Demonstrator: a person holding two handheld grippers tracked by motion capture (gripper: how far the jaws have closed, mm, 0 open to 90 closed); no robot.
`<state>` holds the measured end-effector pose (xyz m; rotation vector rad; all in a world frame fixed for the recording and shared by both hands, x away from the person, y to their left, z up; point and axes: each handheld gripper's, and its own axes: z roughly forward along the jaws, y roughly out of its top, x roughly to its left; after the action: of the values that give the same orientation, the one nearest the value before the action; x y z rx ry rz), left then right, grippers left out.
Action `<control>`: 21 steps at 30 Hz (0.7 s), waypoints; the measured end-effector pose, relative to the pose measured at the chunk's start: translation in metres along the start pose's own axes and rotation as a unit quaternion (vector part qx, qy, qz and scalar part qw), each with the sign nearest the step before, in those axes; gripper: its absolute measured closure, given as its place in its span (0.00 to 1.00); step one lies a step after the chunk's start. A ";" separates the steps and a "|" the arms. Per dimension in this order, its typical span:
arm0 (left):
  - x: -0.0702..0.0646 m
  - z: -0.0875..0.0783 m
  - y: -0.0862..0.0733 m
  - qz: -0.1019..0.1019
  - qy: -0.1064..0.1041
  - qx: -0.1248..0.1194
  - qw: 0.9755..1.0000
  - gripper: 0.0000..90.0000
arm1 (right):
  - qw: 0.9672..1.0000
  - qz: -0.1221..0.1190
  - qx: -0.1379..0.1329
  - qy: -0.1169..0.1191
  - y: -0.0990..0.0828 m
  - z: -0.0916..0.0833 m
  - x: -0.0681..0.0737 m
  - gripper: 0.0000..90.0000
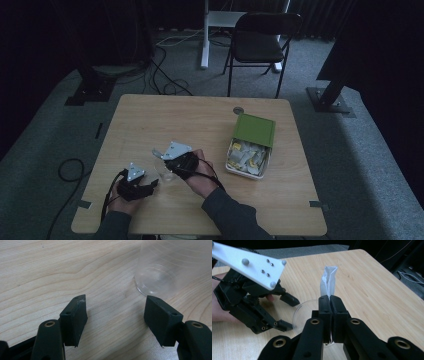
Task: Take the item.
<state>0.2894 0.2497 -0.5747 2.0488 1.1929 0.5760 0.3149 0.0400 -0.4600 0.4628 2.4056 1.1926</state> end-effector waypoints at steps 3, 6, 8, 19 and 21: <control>0.000 0.000 0.000 0.000 0.000 0.000 1.000 0.40 | 1.000 0.003 0.007 0.003 -0.006 0.004 0.002 0.98; 0.000 0.000 0.000 0.000 0.000 0.000 1.000 0.40 | 1.000 0.004 0.010 0.005 -0.007 0.005 0.002 0.96; 0.000 0.000 0.000 0.000 0.000 0.000 1.000 0.40 | 1.000 0.003 0.011 0.009 -0.008 0.005 0.001 0.83; 0.000 0.000 0.000 -0.001 0.000 0.000 1.000 0.40 | 1.000 0.017 0.002 -0.004 -0.016 -0.012 -0.005 0.76; 0.000 0.000 0.000 -0.002 0.000 0.000 1.000 0.40 | 1.000 0.019 0.002 -0.007 -0.021 -0.017 -0.008 0.75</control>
<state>0.2892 0.2494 -0.5748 2.0464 1.1961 0.5743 0.3107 0.0133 -0.4657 0.5197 2.3979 1.1957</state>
